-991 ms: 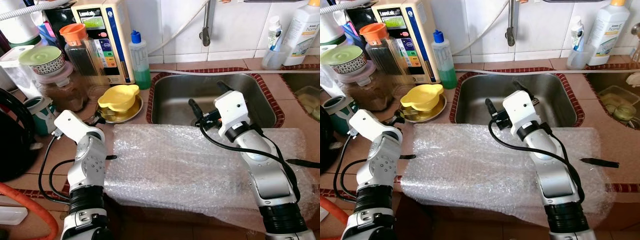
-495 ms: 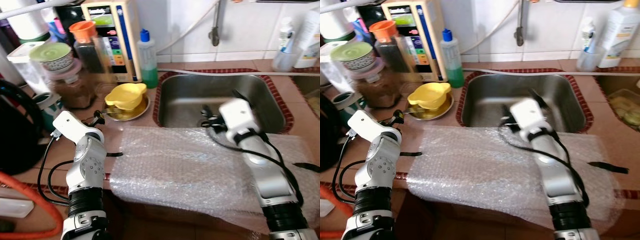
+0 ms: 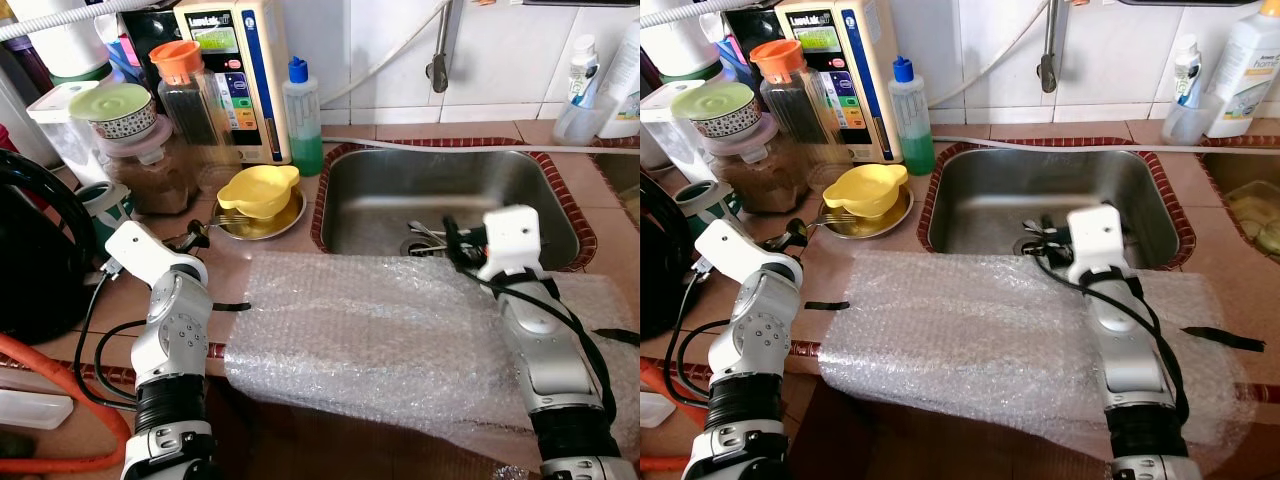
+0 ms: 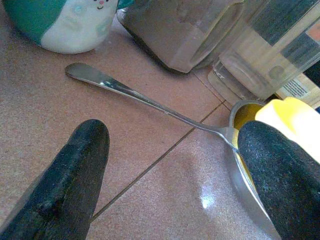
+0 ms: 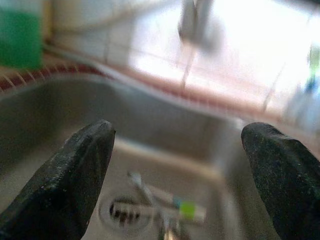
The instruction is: Kitchen organization
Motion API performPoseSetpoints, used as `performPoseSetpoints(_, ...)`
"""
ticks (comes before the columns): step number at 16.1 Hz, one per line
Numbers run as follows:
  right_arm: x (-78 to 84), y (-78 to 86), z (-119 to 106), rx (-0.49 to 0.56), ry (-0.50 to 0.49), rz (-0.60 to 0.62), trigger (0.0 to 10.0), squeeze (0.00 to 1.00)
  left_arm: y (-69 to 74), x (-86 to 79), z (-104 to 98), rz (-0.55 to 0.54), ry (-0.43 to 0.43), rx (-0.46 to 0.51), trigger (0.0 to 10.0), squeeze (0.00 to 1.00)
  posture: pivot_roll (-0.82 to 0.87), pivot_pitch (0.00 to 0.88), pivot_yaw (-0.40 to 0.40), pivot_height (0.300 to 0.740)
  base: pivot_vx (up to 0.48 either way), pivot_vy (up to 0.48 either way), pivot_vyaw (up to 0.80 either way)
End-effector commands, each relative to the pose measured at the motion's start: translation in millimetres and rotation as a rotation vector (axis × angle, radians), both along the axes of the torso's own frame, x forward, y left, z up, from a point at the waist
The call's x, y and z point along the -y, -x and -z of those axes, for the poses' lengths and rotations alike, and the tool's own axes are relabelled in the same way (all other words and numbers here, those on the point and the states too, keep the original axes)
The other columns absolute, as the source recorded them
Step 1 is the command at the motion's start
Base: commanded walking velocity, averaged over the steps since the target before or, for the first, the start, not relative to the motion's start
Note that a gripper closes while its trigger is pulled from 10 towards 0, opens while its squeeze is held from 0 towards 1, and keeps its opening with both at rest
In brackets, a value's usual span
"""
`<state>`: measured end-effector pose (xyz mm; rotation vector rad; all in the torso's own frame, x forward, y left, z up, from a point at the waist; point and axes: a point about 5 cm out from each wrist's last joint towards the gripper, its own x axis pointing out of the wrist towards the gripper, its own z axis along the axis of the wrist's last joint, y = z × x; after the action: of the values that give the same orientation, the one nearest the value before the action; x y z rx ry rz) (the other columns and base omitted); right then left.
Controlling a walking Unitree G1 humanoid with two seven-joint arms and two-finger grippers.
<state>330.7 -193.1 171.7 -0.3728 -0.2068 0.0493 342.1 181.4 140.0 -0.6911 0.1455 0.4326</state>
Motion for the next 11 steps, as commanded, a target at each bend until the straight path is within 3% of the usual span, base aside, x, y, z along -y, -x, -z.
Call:
performPoseSetpoints(1, -16.4, 2.6, -20.2, 0.107, 0.057, -0.070, 10.0, 0.95, 0.8, -6.0, -5.0, -0.019, -0.001, 0.012, 10.0, 0.00, -0.29, 0.070, 0.165, 0.740, 0.000, 0.000, 0.00)
performPoseSetpoints(5, -60.0, 13.6, -52.9, 0.213, 0.084, -0.271, 10.0, 0.95, 1.8, -2.4, -8.4, -0.020, 0.047, 0.010, 10.0, 0.00, -0.29, 0.069, 0.165, 0.740, 0.000, 0.000, 0.00)
performPoseSetpoints(7, -81.5, 20.6, -57.4, 0.197, 0.067, -0.398, 10.0, 0.94, 6.8, -2.0, -5.1, -0.024, 0.083, 0.003, 10.0, 0.00, -0.29, 0.068, 0.157, 0.740, 0.000, 0.000, 0.00)
performPoseSetpoints(11, -93.2, 25.8, -53.1, 0.156, 0.080, -0.469, 10.0, 0.95, 13.4, 6.2, 9.8, -0.026, 0.201, -0.044, 10.0, 0.00, -0.28, 0.067, 0.148, 0.740, 0.000, 0.000, 0.00)
